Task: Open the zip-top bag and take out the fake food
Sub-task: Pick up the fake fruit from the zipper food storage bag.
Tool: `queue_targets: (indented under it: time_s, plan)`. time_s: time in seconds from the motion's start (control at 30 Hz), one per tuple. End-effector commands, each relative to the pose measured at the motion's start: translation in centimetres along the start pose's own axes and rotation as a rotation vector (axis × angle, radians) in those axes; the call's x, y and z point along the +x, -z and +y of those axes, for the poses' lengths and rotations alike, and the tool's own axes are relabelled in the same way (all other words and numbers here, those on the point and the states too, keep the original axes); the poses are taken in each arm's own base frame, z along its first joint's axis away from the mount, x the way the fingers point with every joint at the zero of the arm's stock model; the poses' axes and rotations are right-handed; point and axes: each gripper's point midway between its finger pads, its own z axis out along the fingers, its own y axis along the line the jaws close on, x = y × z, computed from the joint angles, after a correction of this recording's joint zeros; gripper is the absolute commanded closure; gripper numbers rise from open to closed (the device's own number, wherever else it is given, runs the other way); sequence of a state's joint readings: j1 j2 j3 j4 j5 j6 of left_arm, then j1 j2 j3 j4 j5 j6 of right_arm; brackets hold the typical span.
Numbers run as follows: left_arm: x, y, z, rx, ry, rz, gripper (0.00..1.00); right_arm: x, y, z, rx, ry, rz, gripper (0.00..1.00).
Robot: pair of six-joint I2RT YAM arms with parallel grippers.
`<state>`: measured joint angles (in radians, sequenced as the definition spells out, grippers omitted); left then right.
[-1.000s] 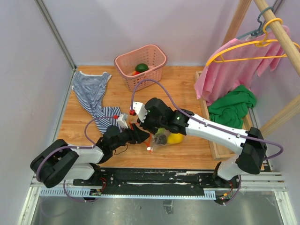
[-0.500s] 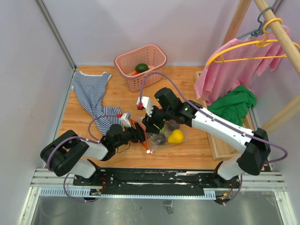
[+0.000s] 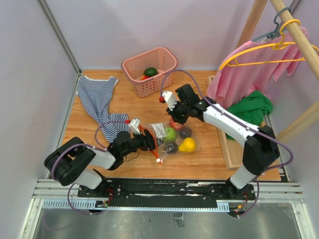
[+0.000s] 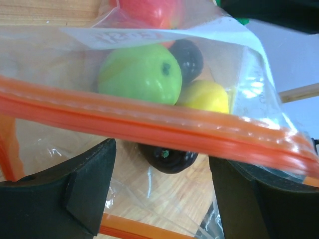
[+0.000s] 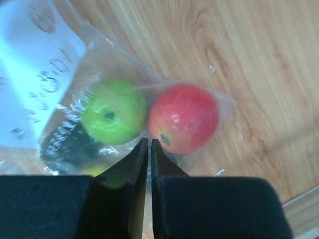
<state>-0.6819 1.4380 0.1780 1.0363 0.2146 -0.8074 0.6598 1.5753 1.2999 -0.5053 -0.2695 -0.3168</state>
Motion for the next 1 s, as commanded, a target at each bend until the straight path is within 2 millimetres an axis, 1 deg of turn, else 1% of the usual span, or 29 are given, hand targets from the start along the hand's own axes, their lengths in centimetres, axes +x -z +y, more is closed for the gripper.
queue_targets:
  time_s: [0.0,0.1,0.2,0.37,0.57,0.67,0.97]
  plan:
    - [-1.3,-0.5,-1.2,0.054,-0.043,-0.033,0.21,3.5,-2.0,-1.6,0.047,-0.017,0.147,0.94]
    - [-1.4,-0.6,-0.9,0.046,-0.037,-0.037,0.20,4.3,-3.3,-1.0,0.004,-0.037,0.181,0.94]
    - [-1.6,-0.7,-0.8,0.040,-0.027,-0.045,0.19,5.3,-4.0,-0.7,-0.017,-0.043,0.213,0.95]
    - [-1.2,-1.1,-0.9,0.049,-0.009,-0.021,0.18,5.9,-4.0,0.5,-0.083,-0.032,0.220,0.95]
    - [-0.5,-1.9,-0.9,0.069,0.027,0.016,0.17,6.7,-4.7,2.2,-0.184,-0.047,0.249,0.95]
    - [-0.3,-2.1,-0.8,0.069,0.038,0.021,0.16,7.0,-5.0,2.7,-0.212,-0.059,0.259,0.95]
    - [0.4,-2.5,-0.1,0.054,0.055,0.048,0.14,6.9,-5.2,3.2,-0.246,-0.077,0.250,0.95]
